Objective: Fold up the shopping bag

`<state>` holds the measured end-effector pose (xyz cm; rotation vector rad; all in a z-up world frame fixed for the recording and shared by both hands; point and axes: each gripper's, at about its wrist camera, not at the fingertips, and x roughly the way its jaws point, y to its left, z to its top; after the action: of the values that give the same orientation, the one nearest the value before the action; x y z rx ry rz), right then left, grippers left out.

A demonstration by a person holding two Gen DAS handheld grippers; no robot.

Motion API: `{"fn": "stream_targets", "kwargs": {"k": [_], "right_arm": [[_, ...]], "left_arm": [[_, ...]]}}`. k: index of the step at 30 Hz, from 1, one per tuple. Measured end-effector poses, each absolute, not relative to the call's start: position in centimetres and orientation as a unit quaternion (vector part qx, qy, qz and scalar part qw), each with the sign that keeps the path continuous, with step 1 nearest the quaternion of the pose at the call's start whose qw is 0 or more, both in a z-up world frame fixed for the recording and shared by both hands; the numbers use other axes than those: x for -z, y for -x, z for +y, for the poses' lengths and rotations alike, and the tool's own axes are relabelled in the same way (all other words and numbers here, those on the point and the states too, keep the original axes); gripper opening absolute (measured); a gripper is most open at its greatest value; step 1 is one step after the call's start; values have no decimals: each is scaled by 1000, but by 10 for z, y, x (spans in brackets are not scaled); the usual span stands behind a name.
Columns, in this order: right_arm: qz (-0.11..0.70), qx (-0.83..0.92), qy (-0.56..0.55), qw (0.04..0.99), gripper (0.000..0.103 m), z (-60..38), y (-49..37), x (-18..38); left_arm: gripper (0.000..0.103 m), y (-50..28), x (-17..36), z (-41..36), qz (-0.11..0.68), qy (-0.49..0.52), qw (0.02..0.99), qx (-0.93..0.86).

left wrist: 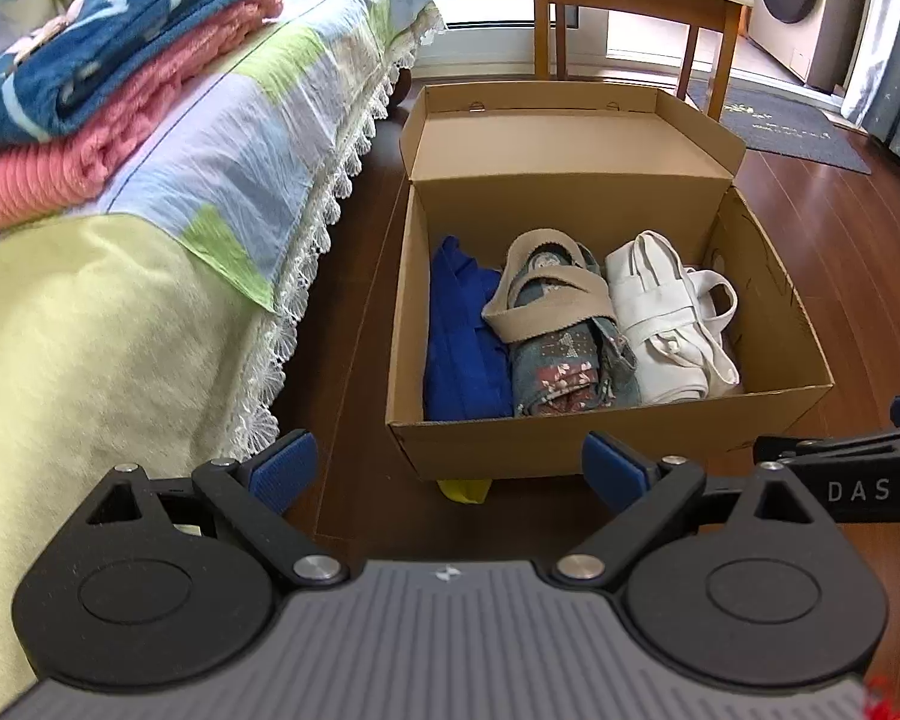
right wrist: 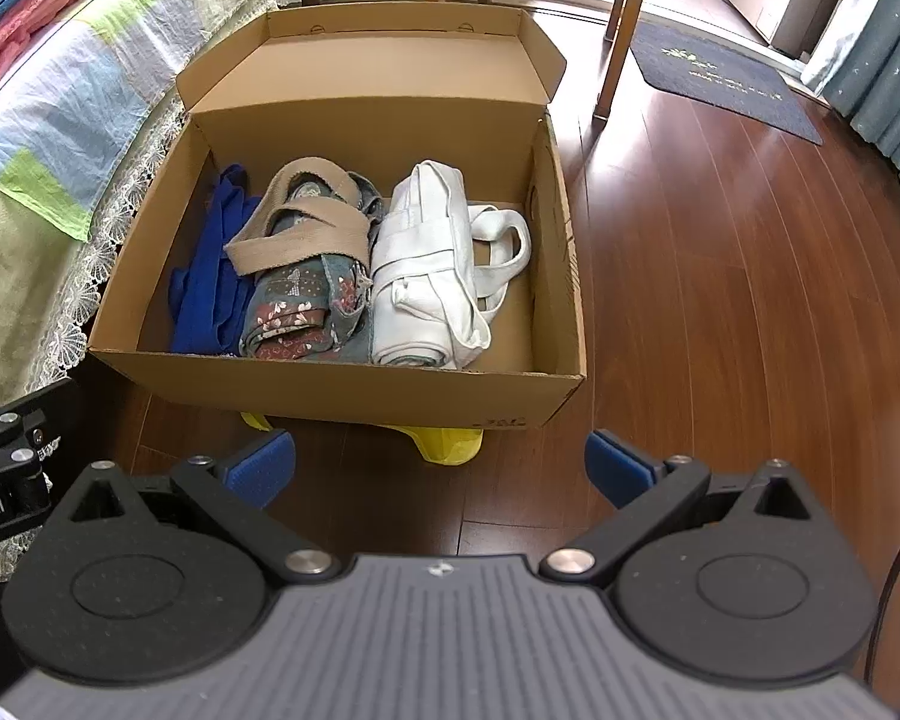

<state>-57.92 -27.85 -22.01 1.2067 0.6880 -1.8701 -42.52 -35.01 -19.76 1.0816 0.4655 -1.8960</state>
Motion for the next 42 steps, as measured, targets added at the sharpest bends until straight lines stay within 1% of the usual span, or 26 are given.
{"fn": "stream_targets", "kwargs": {"k": [13, 21, 29, 42], "right_arm": [[274, 734, -489, 384, 102, -299, 588, 231], [281, 734, -497, 369, 102, -301, 600, 237], [287, 732, -506, 354, 102, -299, 612, 244], [295, 725, -523, 339, 102, -295, 622, 255]], "left_arm": [[96, 433, 211, -370, 200, -461, 437, 746], [96, 439, 224, -385, 232, -485, 413, 735], [96, 456, 231, -383, 236, -503, 379, 740], [96, 463, 243, -376, 248, -525, 360, 730]]}}
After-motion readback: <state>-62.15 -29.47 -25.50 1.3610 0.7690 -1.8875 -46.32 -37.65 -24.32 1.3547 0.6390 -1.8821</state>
